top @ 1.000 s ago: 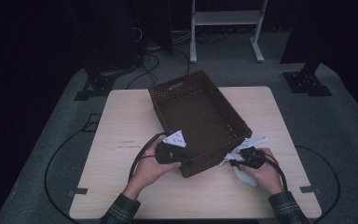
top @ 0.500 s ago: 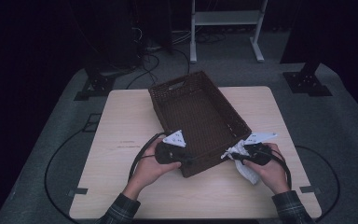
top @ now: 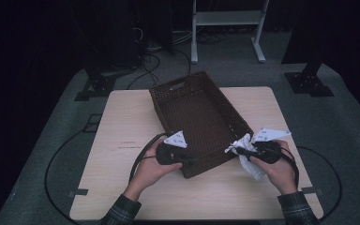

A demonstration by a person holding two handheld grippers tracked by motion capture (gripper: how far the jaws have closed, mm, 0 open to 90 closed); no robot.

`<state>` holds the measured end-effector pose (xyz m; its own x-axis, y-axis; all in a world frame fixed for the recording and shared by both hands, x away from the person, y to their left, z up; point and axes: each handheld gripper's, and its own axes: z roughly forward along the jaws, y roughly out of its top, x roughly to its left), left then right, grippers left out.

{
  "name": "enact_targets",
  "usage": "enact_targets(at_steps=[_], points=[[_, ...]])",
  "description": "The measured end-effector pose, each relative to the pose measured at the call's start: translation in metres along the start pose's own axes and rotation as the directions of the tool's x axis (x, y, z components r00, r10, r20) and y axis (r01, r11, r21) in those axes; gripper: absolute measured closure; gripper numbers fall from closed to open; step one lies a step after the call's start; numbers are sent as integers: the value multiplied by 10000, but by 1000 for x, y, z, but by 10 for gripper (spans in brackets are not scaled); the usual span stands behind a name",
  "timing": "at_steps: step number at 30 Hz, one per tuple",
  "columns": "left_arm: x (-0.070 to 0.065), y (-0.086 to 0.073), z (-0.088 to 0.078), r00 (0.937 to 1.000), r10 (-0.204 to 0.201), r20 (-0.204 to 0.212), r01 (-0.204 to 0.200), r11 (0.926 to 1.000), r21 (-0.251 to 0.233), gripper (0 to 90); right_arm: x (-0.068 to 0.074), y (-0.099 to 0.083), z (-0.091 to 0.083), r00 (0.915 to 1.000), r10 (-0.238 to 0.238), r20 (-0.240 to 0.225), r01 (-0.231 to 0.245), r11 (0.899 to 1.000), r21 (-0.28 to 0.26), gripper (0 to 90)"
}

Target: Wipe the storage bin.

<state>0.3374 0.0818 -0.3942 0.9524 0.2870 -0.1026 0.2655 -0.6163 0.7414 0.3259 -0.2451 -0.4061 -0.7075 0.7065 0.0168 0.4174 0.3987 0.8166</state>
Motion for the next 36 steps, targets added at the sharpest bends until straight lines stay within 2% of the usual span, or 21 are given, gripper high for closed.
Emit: enact_targets(at_steps=[3, 7, 21, 29, 33, 36], points=[[0, 0, 0, 10000, 3, -13, -3, 10000, 11, 785, -1, 4, -7, 10000, 40, -45, -42, 9994, -343, 746], [0, 0, 0, 10000, -6, -12, 6, 10000, 14, 785, 1, 6, -10, 9999, 14, -107, -19, 9989, -477, 747], [0, 0, 0, 10000, 16, -25, -15, 10000, 34, 785, 6, -4, 10, 9980, 177, -601, -165, 9997, 200, 748], [0, 0, 0, 10000, -3, 16, 3, 10000, 24, 784, 10, -16, 32, 9969, 182, -763, -109, 9954, 949, 749], [0, 0, 0, 10000, -7, 19, 7, 10000, 23, 784, 10, -19, 35, 9958, 284, -868, -201, 9952, 961, 749], [0, 0, 0, 10000, -7, 19, 7, 10000, 22, 784, 13, -22, 40, 9960, 209, -870, -104, 9927, 1198, 749]])
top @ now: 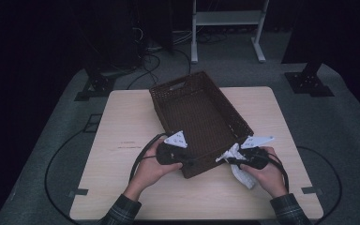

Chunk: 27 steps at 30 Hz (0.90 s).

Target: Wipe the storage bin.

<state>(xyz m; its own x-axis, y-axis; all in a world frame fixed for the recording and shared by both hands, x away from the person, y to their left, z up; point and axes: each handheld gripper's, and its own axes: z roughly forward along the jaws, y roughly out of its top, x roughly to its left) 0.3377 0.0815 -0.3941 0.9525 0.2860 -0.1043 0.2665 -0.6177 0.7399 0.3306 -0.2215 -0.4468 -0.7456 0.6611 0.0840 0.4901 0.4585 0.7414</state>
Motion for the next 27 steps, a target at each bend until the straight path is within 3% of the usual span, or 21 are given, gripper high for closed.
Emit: enact_targets(at_steps=[5, 14, 16, 19, 27], points=[[0, 0, 0, 10000, -19, 9, 19, 10000, 30, 784, 4, -5, 18, 9998, -178, -74, 182, 9983, 561, 749], [-1, 0, 0, 10000, -15, -9, 15, 10000, 14, 784, 7, -9, 30, 9995, -87, -314, 118, 9950, 992, 749], [0, 0, 0, 10000, -18, 5, 18, 10000, 26, 785, 9, -10, 34, 9991, -279, -333, 316, 9928, 1152, 748], [0, 0, 0, 10000, -27, 3, 27, 10000, -13, 784, 9, -9, 31, 9991, -272, -331, 308, 9932, 1119, 748], [0, 0, 0, 10000, -4, 8, 4, 10000, -51, 784, 12, 10, -4, 9992, -349, -195, 344, 9991, -232, 748]])
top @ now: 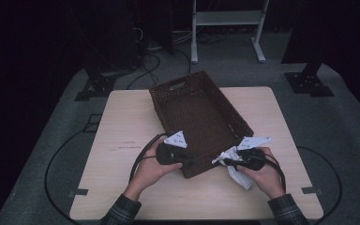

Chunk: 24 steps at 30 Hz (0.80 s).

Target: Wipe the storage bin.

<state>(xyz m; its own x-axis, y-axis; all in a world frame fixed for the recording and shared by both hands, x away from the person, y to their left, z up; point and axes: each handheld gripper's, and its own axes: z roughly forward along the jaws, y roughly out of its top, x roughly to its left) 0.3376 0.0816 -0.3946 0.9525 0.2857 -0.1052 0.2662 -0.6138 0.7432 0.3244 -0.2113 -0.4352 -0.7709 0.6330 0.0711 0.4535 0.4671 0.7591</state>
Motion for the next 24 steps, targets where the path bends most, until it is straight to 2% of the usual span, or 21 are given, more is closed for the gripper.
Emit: enact_targets(at_steps=[11, 12, 13, 15, 18, 24], points=[[0, 0, 0, 10000, 20, 0, -20, 10000, 30, 784, 2, 15, -27, 9997, -146, 201, 164, 9952, -963, 748], [0, 0, 0, 10000, -21, 5, 21, 10000, -13, 784, 2, 16, -29, 9997, -137, 220, 159, 9943, -1058, 748], [0, 0, 0, 10000, 13, 9, -13, 10000, 21, 784, 2, 20, -36, 9994, -165, 315, 206, 9904, -1369, 748], [0, 0, 0, 10000, 33, -10, -33, 10000, 58, 784, 3, 21, -40, 9991, -166, 385, 224, 9875, -1559, 748], [0, 0, 0, 10000, 21, 3, -21, 10000, 48, 784, 3, 22, -41, 9992, -151, 357, 205, 9874, -1571, 748], [0, 0, 1, 10000, -54, 50, 54, 10000, -20, 783, 7, 18, -24, 9997, -222, -47, 216, 9935, -1117, 749]])
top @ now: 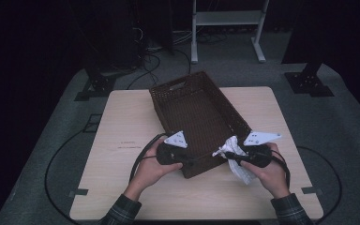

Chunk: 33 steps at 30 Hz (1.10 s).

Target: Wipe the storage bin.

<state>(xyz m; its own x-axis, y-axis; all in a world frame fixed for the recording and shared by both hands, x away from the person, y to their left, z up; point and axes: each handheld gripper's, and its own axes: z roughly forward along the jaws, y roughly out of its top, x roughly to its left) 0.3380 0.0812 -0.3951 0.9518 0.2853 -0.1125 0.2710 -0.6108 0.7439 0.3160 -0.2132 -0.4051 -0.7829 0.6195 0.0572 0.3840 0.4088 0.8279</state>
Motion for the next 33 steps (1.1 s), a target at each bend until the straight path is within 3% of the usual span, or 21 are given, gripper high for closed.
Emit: enact_targets(at_steps=[23, 33], points=[[0, 0, 0, 10000, 44, -17, -44, 10000, 35, 783, 9, -18, 37, 9989, -54, -465, 110, 9927, 1204, 750], [0, 0, 0, 10000, -7, 12, 7, 10000, -14, 783, 18, -31, 66, 9970, -209, -741, 362, 9768, 2111, 749]])
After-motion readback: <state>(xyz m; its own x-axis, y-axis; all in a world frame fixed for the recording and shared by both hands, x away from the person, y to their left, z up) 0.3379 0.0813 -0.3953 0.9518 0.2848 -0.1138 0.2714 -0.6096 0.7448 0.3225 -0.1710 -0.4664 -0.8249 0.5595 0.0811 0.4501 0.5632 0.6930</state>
